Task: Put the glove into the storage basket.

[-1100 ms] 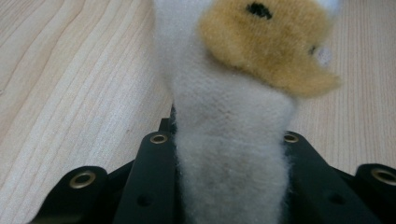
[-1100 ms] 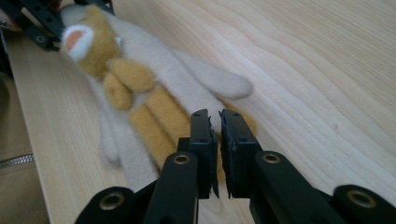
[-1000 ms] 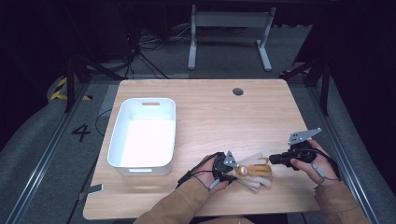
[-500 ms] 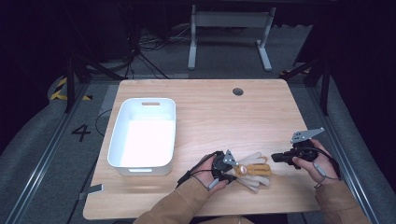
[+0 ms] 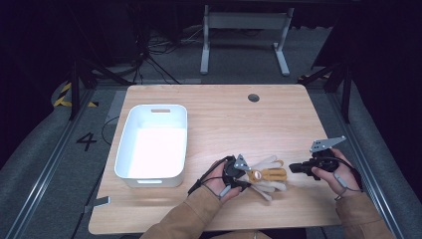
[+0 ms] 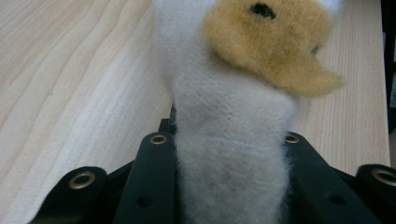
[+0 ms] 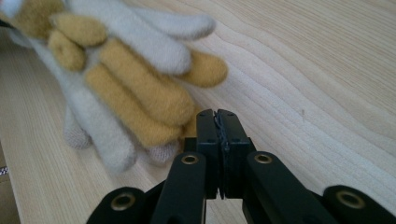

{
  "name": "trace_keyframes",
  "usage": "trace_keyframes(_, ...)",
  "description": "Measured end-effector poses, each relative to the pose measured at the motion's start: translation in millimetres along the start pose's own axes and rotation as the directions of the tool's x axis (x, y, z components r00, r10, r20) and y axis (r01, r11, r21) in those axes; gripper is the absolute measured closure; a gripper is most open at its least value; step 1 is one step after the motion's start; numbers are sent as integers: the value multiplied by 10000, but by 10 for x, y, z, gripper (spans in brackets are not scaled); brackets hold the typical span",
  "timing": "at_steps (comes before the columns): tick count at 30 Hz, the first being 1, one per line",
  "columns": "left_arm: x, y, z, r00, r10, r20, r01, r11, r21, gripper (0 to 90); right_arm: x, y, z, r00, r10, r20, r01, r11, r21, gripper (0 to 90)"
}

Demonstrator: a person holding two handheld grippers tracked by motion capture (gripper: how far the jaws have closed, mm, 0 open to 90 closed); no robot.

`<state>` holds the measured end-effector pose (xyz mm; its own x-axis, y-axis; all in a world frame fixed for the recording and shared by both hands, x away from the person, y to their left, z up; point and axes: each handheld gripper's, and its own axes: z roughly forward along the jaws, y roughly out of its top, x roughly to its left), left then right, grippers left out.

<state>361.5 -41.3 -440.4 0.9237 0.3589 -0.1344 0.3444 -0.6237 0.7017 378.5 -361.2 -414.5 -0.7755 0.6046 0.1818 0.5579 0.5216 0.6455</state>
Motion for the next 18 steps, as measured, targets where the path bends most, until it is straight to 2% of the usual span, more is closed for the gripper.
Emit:
trace_keyframes(7,82,89,-109,9998,-128,-123,123,9991,-401,720,-23,-33,-38,9999,143,87,-142,9998,-116,890)
trace_keyframes(18,177,161,-254,9990,-384,-233,374,9984,-419,720,-40,-17,-36,9998,214,58,-213,9996,-199,890)
